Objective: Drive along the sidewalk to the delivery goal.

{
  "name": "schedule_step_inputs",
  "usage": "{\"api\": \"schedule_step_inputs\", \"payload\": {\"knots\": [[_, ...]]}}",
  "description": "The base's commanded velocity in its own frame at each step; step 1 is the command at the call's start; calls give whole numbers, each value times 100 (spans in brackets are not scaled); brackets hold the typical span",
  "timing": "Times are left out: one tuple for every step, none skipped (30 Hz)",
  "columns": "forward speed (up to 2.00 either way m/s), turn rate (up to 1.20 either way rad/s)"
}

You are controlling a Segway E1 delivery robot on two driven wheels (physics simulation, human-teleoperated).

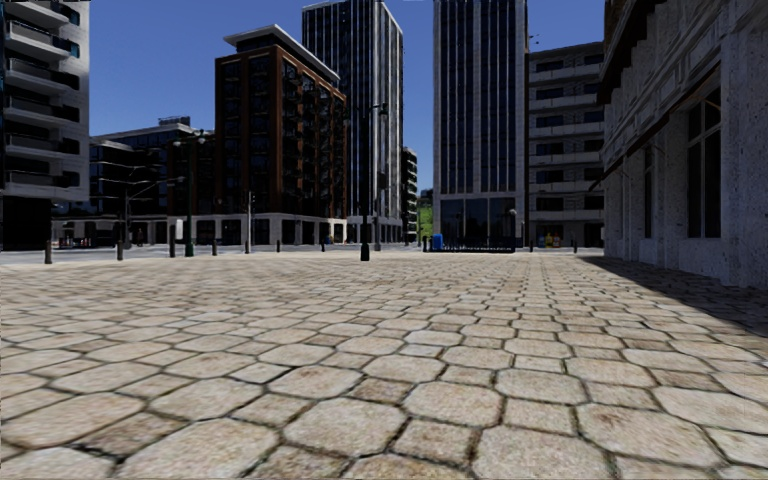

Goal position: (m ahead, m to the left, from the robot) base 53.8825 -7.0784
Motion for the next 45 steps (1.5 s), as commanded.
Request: {"api": "schedule_step_inputs", "payload": {"knots": [[0, -99], [0, -99], [0, -99], [0, -91], [0, -18], [0, -2], [0, -2], [0, 0], [0, 0], [0, 0], [0, 0], [0, 0], [0, 0], [0, 0], [0, 0], [0, 0], [0, 0], [0, 0], [0, 0], [0, 0], [0, 0], [0, 0], [6, 0], [23, 0], [23, 0], [42, 0], [60, 0], [68, 0], [71, 0], [72, 0], [72, 0], [72, 0], [72, 0], [72, 0], [72, 0], [72, 0], [72, 0], [73, 0], [74, 0], [74, 0], [75, 0], [75, 0], [75, 0], [75, 0], [75, 0]]}}
